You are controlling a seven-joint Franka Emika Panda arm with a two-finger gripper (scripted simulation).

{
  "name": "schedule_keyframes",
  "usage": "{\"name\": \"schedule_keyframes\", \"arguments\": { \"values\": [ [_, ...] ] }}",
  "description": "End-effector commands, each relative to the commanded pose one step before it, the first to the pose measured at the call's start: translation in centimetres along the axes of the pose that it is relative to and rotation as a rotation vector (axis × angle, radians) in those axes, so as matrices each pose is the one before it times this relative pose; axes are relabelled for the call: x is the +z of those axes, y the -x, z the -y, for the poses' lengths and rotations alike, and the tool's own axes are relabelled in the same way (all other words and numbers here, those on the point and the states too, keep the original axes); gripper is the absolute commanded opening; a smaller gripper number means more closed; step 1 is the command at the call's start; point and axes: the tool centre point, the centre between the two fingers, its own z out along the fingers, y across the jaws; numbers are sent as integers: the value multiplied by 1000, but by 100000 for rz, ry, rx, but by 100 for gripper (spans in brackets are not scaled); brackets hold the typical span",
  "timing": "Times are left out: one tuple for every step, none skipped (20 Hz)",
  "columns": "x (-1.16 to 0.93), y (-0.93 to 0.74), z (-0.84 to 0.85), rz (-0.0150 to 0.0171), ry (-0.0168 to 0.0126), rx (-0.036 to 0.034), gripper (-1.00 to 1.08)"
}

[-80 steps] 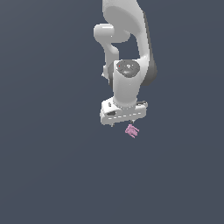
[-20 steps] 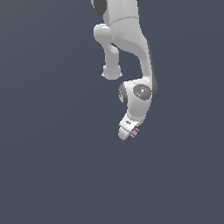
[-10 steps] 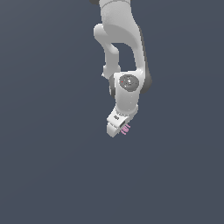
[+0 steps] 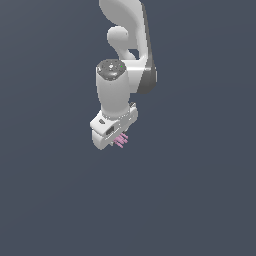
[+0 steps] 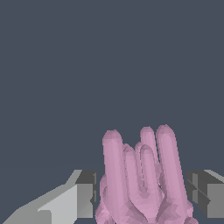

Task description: Pick up the object and move it to a goal position.

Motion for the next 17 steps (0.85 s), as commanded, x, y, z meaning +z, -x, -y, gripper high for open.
{"name": "schedule_keyframes", "arguments": {
  "values": [
    [-1940, 1491, -1689, -12, -104, -120, -100],
    [-672, 504, -617, 0, 0, 0, -100],
    [-621, 462, -579, 0, 0, 0, -100],
    [-568, 419, -538, 0, 0, 0, -100],
    [-515, 377, -493, 0, 0, 0, -100],
    [-462, 341, -447, 52, 36, 28, -100],
    [-410, 298, -397, 0, 0, 0, -100],
    [-358, 260, -349, 0, 0, 0, -100],
    [-307, 222, -301, 0, 0, 0, -100],
    [-256, 186, -256, 54, 33, 27, -100],
    [-205, 145, -209, 0, 0, 0, -100],
    [-154, 106, -164, 0, 0, 0, -100],
    [-104, 67, -119, 0, 0, 0, -100],
    [-54, 31, -77, 37, 23, 22, -100],
    [-4, -12, -30, 0, 0, 0, -100],
    [44, -49, 13, 0, 0, 0, -100],
    [28, -27, 16, 0, 0, 0, -100]
  ]
}}
